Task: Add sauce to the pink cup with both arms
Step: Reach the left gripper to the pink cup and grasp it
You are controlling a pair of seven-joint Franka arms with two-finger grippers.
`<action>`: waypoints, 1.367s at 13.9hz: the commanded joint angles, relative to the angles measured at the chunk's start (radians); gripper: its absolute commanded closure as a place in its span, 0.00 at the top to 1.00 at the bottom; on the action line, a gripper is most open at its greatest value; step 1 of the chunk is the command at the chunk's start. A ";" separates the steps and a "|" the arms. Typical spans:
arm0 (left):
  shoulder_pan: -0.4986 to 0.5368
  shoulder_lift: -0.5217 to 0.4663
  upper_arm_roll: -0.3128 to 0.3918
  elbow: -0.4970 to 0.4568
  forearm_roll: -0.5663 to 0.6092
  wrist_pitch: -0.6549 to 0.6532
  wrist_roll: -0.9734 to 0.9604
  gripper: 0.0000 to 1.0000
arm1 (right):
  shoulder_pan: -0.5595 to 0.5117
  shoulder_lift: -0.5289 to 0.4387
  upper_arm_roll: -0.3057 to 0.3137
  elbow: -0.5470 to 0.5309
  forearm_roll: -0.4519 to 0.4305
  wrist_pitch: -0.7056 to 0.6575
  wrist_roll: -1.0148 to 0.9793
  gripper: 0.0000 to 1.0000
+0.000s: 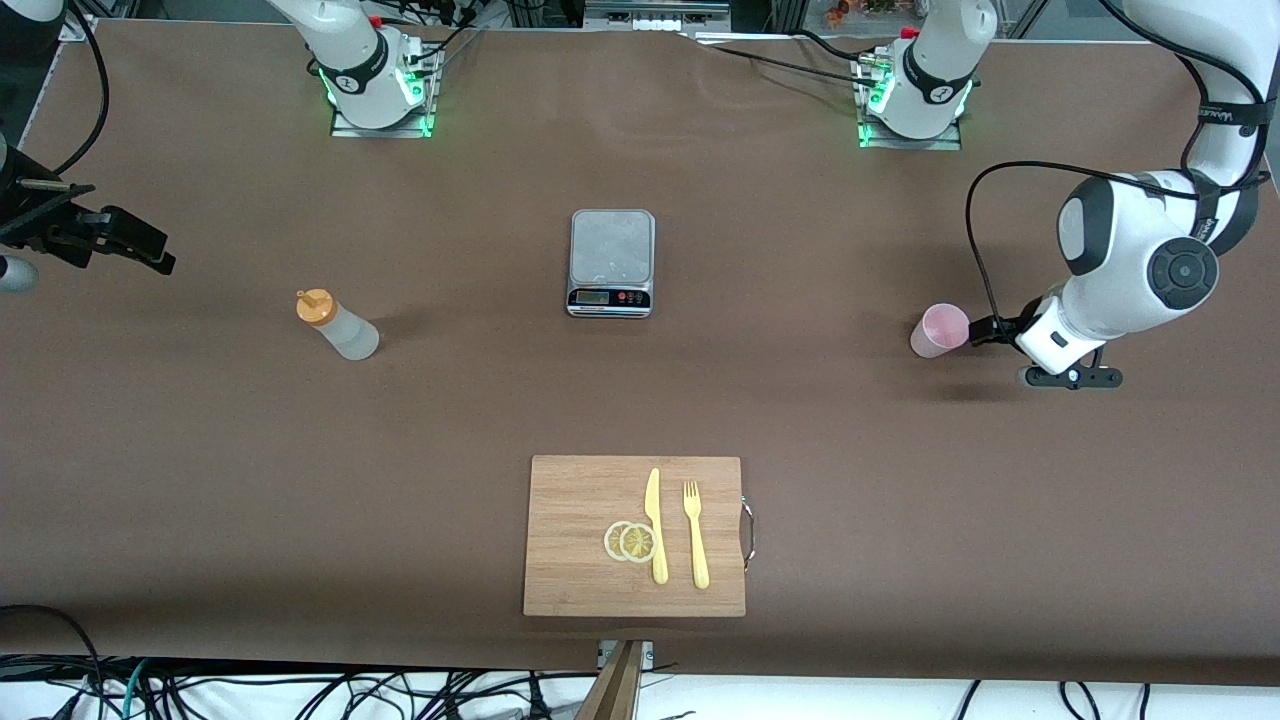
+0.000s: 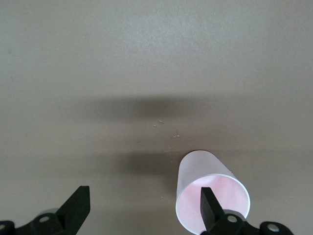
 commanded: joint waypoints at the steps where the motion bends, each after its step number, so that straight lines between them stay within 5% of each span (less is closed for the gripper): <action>1: -0.011 -0.025 0.004 -0.059 -0.017 0.049 0.016 0.99 | 0.002 -0.010 -0.006 -0.009 0.013 -0.004 -0.021 1.00; 13: -0.043 -0.022 0.004 -0.158 -0.045 0.135 0.005 0.94 | 0.002 -0.010 -0.010 -0.011 0.014 -0.004 -0.021 1.00; 15: -0.043 -0.019 0.004 -0.159 -0.045 0.135 0.004 0.82 | 0.002 -0.010 -0.010 -0.011 0.014 -0.004 -0.021 1.00; 19: -0.043 -0.010 0.004 -0.158 -0.068 0.135 0.004 0.36 | 0.002 -0.010 -0.010 -0.011 0.014 -0.005 -0.021 1.00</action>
